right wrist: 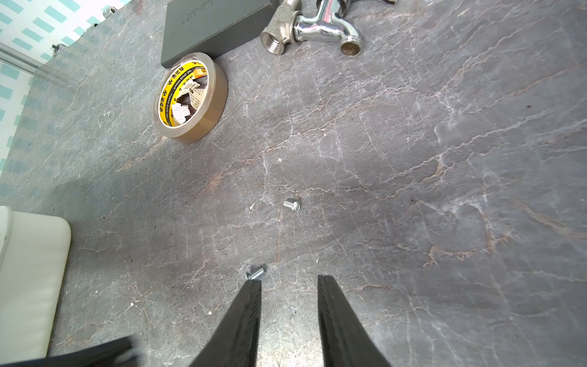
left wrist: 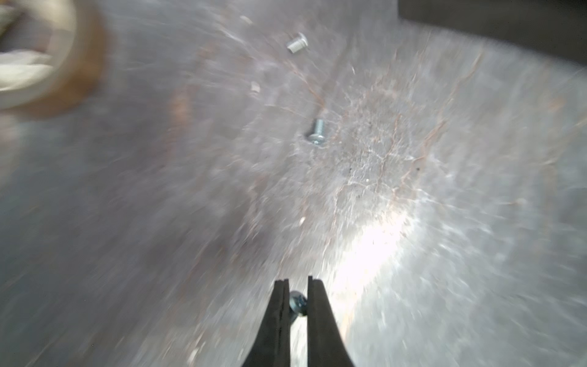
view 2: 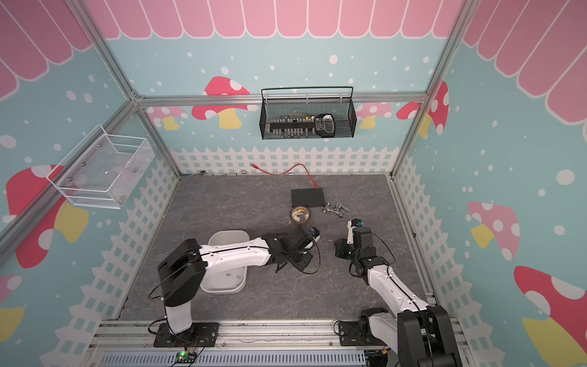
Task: Put the screws on the desktop into the storage box
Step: Pick up the screw from the center of the board, then place the screw in the storage box.
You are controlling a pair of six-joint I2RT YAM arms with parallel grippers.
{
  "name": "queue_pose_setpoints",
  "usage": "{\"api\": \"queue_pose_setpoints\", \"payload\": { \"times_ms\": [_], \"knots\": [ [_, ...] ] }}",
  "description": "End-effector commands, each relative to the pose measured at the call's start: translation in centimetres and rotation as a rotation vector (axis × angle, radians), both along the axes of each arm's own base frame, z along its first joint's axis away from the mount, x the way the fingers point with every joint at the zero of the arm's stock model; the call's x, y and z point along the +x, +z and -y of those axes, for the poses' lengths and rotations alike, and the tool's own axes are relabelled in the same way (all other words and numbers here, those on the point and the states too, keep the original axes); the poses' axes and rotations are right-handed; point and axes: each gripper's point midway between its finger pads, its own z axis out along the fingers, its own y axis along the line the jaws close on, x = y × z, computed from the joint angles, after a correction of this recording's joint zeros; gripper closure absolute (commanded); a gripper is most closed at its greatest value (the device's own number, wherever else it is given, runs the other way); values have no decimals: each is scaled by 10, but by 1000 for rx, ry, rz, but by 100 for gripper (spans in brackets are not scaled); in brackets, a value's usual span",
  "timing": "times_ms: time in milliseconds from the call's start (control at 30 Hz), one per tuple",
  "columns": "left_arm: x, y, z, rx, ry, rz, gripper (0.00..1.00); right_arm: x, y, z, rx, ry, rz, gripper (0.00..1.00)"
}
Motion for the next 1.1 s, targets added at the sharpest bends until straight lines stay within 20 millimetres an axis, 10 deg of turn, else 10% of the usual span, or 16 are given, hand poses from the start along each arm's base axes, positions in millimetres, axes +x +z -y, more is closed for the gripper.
{"api": "queue_pose_setpoints", "payload": {
  "times_ms": [0, 267, 433, 533, 633, 733, 1067],
  "knots": [
    [9, 38, -37, -124, 169, 17, 100, 4, 2, 0, 5, 3, 9, 65],
    [24, 54, -191, -227, 637, 21, 100, 3, -10, -13, 47, 56, -46, 65],
    [28, 29, -238, -178, 832, -54, 100, 1, -8, -16, 42, 76, -53, 65],
    [30, 17, -242, -158, 853, -97, 99, -5, -10, -19, 40, 86, -83, 65],
    [36, 16, -244, -159, 853, -129, 60, -13, -14, -20, 11, 95, -149, 65],
    [39, 26, -243, -184, 836, -127, 43, -17, -11, -26, -22, 120, -171, 64],
    [14, 71, -240, -287, 718, -32, 41, -28, -16, -44, -159, 175, -286, 61]
  ]
}}
